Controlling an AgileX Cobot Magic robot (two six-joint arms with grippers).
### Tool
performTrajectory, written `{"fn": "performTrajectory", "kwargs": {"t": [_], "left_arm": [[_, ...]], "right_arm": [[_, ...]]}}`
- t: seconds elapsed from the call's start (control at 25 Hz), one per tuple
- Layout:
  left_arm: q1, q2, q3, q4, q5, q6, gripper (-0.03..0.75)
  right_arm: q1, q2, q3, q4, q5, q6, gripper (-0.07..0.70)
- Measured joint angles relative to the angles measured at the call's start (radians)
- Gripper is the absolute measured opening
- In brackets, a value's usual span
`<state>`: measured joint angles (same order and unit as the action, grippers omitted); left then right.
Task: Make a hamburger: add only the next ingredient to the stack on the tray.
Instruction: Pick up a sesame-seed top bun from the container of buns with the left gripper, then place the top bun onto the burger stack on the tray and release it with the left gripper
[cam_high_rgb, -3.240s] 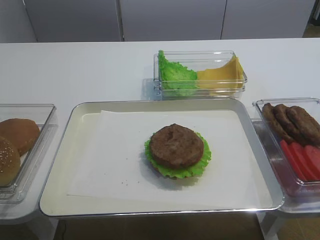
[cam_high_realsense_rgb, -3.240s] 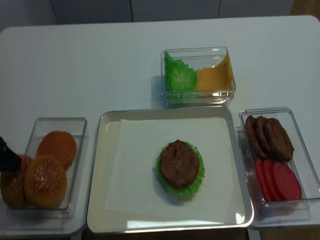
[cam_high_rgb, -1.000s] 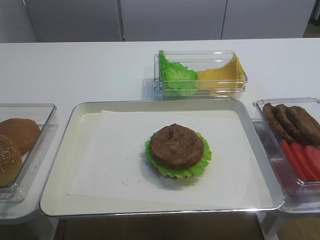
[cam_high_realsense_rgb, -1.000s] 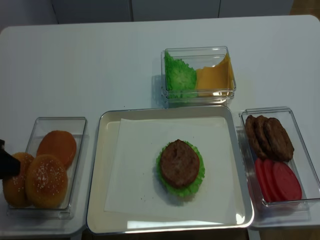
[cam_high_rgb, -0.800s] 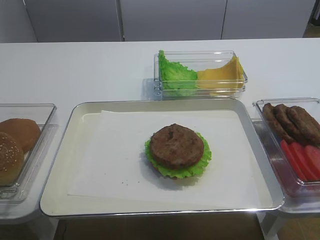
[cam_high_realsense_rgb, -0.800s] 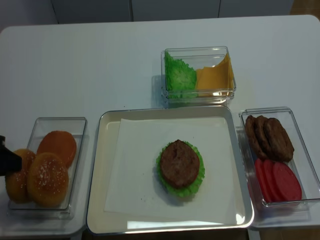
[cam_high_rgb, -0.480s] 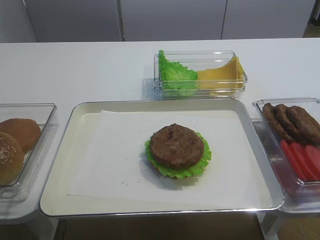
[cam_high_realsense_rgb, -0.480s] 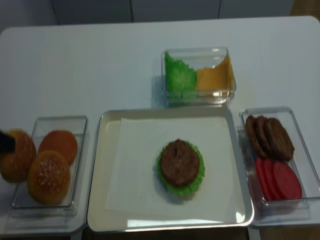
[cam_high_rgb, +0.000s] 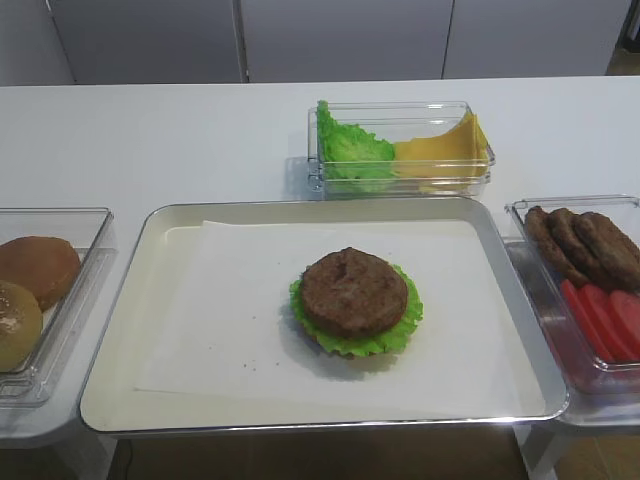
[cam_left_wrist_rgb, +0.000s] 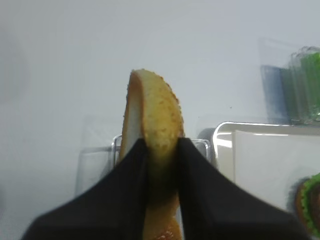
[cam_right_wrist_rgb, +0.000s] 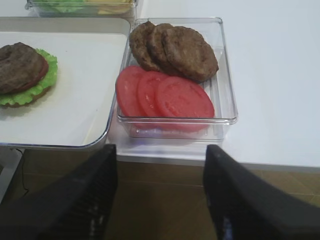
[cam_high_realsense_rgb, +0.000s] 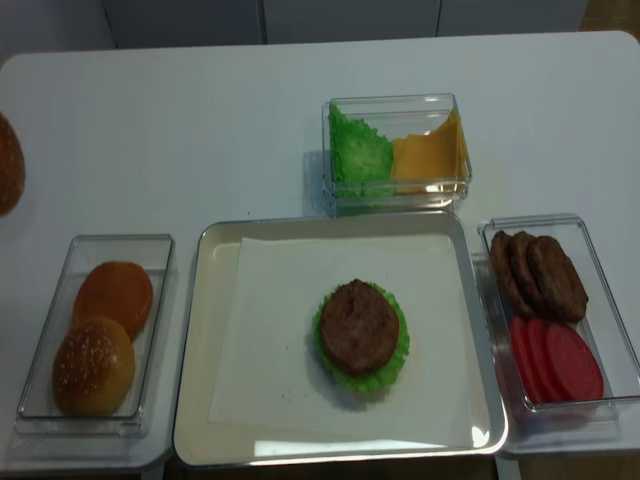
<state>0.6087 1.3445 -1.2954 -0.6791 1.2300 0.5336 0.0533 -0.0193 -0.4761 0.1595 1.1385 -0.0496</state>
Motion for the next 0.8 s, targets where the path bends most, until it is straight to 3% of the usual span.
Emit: {"fn": "performTrajectory", "kwargs": {"t": [0.16,0.56,0.8], "left_arm": [[-0.047,0.0,-0.002,-0.029,0.002,-0.051,0.119],[-0.33,0.0,-0.002,-0.076,0.006,-0.107,0.115],[-0.369,0.0,0.05,-0.153,0.006,-0.128,0.113]], "right_arm": [[0.0,0.0,0.0,0.0,0.0,-0.002,0.432],[0.0,0.0,0.0,0.0,0.0,-0.002,0.432],[0.0,0.0,0.0,0.0,0.0,-0.002,0.432]]}}
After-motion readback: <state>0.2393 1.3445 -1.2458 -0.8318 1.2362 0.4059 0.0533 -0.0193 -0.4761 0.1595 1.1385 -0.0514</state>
